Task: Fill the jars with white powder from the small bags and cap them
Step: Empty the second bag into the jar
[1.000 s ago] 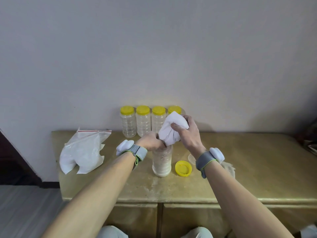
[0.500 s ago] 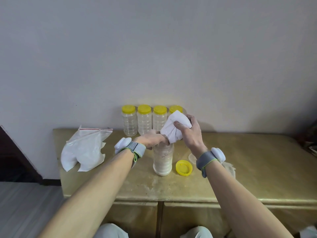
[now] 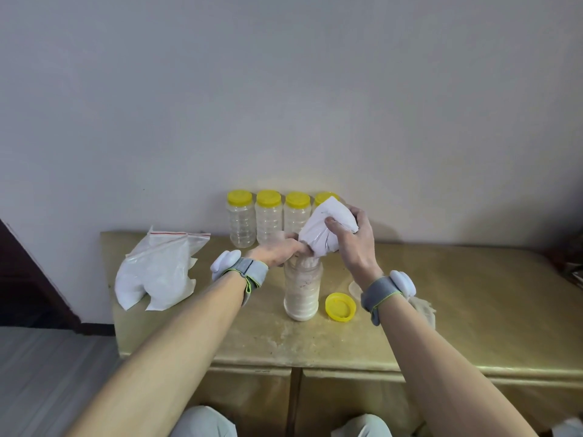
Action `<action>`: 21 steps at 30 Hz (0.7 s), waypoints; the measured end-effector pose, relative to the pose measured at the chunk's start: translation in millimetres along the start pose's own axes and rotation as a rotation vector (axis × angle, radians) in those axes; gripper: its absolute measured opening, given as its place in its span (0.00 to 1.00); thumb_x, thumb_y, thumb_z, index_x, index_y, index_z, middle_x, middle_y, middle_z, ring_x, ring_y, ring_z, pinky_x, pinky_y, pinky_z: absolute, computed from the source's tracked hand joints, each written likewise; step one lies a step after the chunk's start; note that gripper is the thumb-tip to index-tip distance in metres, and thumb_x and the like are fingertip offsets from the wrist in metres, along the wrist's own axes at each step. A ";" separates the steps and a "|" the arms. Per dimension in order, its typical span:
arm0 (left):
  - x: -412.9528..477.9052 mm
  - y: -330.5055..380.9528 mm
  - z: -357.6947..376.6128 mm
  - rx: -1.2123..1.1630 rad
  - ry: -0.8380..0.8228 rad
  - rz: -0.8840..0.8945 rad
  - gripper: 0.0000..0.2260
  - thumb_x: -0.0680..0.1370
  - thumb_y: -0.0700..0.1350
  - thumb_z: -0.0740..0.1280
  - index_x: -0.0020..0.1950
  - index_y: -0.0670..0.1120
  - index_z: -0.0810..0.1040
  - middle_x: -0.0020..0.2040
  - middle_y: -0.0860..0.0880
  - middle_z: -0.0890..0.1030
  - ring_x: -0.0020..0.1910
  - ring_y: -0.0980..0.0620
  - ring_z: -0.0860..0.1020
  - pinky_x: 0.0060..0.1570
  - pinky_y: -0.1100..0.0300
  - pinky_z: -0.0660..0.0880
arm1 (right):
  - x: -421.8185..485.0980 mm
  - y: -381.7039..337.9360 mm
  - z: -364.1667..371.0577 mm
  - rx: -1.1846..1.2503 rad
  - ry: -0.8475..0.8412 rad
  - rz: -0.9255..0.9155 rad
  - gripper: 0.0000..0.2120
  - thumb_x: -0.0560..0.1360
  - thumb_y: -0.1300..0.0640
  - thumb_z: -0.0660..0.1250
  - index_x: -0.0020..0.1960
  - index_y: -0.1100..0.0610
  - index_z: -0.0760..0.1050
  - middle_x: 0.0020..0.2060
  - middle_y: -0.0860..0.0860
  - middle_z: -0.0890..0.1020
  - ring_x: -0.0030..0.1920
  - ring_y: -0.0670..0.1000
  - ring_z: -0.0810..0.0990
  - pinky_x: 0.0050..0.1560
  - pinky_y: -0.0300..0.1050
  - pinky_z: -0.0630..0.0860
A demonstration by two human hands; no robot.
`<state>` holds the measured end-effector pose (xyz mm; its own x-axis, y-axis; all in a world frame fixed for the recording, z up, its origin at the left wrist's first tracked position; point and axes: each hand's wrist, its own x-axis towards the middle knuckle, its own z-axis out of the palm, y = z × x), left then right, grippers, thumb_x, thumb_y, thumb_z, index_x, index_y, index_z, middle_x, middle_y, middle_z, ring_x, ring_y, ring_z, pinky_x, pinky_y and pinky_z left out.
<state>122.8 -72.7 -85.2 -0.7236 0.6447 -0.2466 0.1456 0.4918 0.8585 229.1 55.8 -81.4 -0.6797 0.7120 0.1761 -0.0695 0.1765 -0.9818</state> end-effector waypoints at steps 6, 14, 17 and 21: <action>-1.7 -0.1 -0.1 -0.048 0.037 0.004 0.15 0.71 0.46 0.72 0.58 0.47 0.82 0.58 0.45 0.82 0.61 0.46 0.77 0.59 0.50 0.76 | 3.3 -2.4 1.7 -0.044 -0.029 -0.055 0.20 0.69 0.50 0.72 0.60 0.49 0.74 0.51 0.44 0.81 0.55 0.49 0.80 0.61 0.53 0.77; -4.6 2.6 -0.6 -0.043 0.069 0.016 0.15 0.71 0.49 0.71 0.57 0.49 0.80 0.58 0.46 0.82 0.60 0.46 0.77 0.59 0.49 0.77 | 3.6 -2.8 4.6 -0.061 -0.010 -0.086 0.18 0.72 0.52 0.73 0.60 0.48 0.73 0.51 0.43 0.81 0.54 0.48 0.80 0.60 0.51 0.77; -6.6 3.6 -1.3 -0.052 0.072 0.018 0.16 0.70 0.49 0.71 0.57 0.49 0.80 0.58 0.47 0.81 0.60 0.46 0.77 0.59 0.48 0.77 | 4.1 -4.2 5.6 -0.062 -0.016 -0.084 0.17 0.72 0.52 0.72 0.59 0.48 0.73 0.50 0.42 0.81 0.54 0.48 0.80 0.60 0.51 0.77; -8.2 4.8 -1.8 -0.038 0.064 0.031 0.19 0.70 0.51 0.71 0.60 0.48 0.79 0.58 0.47 0.81 0.60 0.47 0.77 0.59 0.49 0.76 | 4.2 -4.9 6.0 -0.070 0.003 -0.094 0.17 0.73 0.53 0.72 0.60 0.49 0.73 0.50 0.42 0.80 0.54 0.49 0.80 0.60 0.51 0.77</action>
<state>128.2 -76.7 -78.2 -0.7611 0.6198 -0.1915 0.1434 0.4486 0.8821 222.2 53.9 -76.2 -0.6701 0.6924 0.2676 -0.0815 0.2898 -0.9536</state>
